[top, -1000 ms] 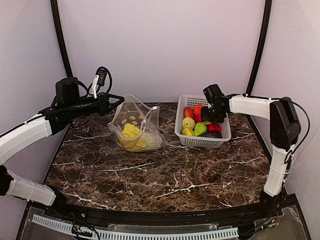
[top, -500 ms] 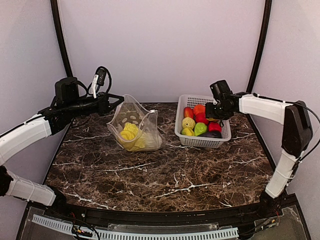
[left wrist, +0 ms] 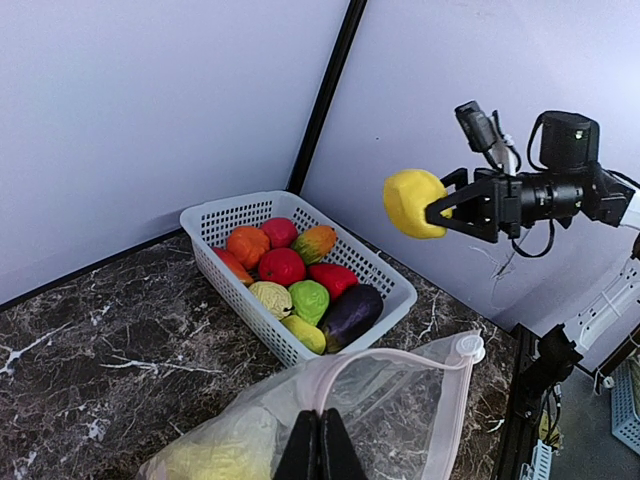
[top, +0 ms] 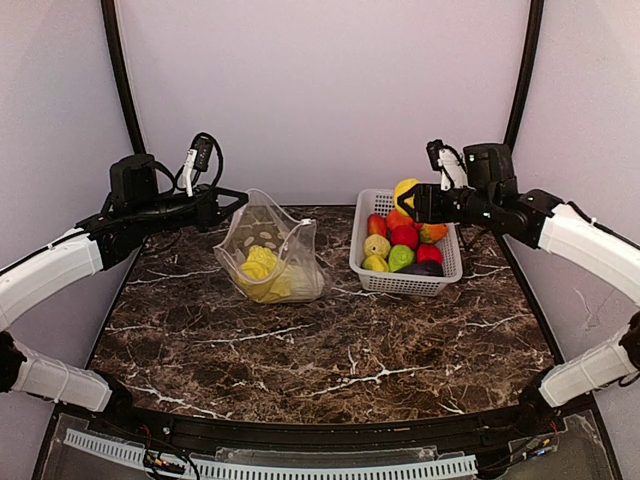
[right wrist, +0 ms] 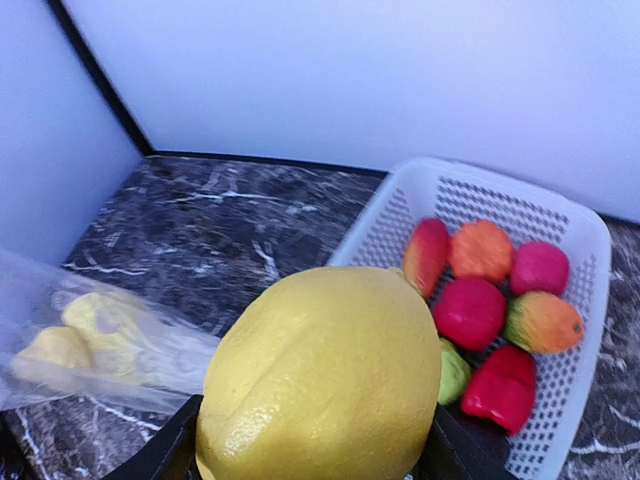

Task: Place the food in the zip-top bag and seal the zipper
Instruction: Pick up the fake fruit from the bin.

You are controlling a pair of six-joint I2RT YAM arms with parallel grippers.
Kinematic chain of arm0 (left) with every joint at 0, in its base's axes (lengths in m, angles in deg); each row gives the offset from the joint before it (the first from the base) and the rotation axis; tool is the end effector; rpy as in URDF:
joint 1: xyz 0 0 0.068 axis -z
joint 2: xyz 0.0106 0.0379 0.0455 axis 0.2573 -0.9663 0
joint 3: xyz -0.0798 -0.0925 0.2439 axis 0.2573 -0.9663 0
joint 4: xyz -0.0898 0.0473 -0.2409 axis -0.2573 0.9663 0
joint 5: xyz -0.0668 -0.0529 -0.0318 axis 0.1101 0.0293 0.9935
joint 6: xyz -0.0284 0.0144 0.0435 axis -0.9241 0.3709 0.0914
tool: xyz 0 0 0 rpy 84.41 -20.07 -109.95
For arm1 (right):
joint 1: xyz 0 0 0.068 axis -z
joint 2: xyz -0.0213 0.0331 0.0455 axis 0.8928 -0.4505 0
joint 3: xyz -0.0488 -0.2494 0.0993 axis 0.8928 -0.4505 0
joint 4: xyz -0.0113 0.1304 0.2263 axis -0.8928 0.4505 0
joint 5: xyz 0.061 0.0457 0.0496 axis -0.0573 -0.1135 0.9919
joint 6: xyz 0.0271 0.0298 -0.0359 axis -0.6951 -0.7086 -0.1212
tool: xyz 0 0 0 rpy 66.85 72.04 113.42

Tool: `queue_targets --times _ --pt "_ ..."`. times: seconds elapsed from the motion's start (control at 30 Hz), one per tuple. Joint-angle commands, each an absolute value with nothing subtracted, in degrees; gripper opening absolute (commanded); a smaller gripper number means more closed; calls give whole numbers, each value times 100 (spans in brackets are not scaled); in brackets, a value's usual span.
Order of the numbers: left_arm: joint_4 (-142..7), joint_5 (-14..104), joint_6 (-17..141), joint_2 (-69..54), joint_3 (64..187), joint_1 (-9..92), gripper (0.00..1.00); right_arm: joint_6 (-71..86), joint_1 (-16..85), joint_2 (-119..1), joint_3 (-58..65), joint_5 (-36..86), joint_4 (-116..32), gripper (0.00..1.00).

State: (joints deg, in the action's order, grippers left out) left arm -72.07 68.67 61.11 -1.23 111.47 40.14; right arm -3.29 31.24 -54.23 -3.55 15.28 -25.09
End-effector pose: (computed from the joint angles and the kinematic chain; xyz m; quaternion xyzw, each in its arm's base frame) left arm 0.2453 -0.1365 0.3651 0.2640 0.6794 -0.4037 0.5530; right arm 0.2614 0.1617 0.3495 -0.0948 0.8398 0.2093 0.4919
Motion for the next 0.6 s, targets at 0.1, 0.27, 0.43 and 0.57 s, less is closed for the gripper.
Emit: queue_targets --times 0.1,0.27,0.43,0.57 --pt "-7307 6913 6151 69 11119 3987 1 434 2194 -4685 -293 3182 -3303 58" --pt "-7296 6894 6173 102 11119 3987 1 604 1665 -4692 -74 3980 -3400 57" --pt "-7295 6902 6170 90 11119 3987 1 777 1182 -5046 317 4345 -3227 56" --pt "-7295 6895 6174 87 11119 3987 1 708 924 -5450 630 4489 -3166 55"
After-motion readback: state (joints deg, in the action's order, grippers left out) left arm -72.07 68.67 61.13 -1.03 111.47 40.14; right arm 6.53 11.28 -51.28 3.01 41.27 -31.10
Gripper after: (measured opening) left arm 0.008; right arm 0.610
